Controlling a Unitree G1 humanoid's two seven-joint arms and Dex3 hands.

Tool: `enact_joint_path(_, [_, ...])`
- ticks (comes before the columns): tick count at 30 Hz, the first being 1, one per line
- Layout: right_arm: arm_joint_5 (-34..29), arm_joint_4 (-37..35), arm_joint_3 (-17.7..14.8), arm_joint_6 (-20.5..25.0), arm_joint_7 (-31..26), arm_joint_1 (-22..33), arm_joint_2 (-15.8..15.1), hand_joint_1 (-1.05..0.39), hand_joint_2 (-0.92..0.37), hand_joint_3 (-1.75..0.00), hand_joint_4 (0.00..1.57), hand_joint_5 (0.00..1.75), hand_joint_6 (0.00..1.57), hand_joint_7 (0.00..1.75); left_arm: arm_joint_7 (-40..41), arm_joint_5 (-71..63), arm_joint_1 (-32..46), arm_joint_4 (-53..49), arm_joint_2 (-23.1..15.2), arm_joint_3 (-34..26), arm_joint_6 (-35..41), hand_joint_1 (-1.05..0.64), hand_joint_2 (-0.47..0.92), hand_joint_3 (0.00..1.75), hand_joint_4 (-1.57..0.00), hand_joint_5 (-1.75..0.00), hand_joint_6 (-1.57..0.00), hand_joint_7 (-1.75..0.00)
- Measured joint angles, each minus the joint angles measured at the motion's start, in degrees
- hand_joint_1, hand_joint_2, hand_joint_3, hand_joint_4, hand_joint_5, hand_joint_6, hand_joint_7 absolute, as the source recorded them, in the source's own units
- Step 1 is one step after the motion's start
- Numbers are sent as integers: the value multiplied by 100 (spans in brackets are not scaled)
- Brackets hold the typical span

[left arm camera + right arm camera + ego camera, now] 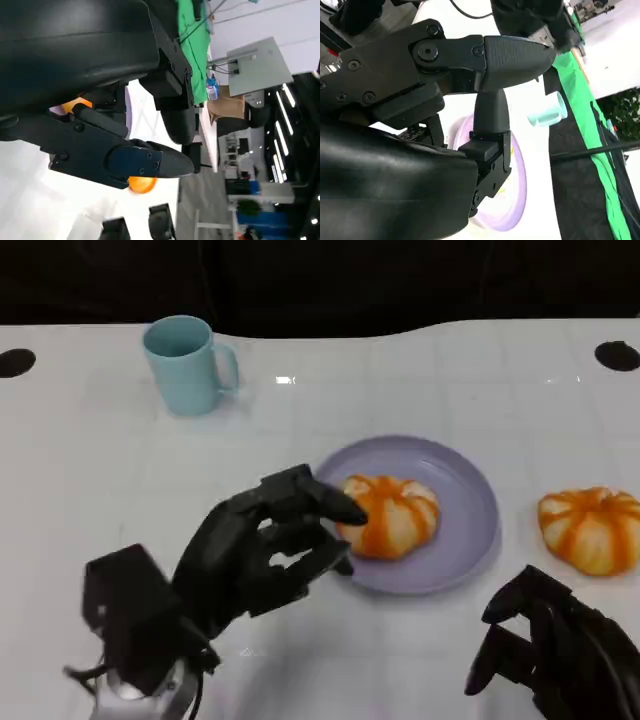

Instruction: Grasp the bread from the table and place it into the plate.

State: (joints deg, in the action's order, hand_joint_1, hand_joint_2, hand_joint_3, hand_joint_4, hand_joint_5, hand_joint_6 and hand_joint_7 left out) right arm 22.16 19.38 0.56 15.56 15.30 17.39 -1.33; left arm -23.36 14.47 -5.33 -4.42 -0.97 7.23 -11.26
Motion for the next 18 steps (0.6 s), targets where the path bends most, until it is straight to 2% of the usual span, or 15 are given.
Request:
enact_joint_path(6, [3, 34, 3, 56, -25, 43, 1, -52, -92, -48, 64, 175, 42, 171, -354, 780, 392, 572, -59, -139, 699, -61, 92, 36, -67, -169, -63, -140])
enact_joint_path(9, [3, 50, 2, 86, -37, 48, 1, -52, -92, -48, 63, 175, 42, 170, -356, 878, 627, 786, -62, -177, 873, -63, 92, 36, -71, -174, -59, -156])
enact_joint_path(18, [-3, 64, -4, 95, -38, 51, -4, -52, -92, -49, 63, 175, 42, 170, -383, 1341, 1203, 1017, 113, -338, 1189, -56, 92, 38, -73, -175, -51, -174])
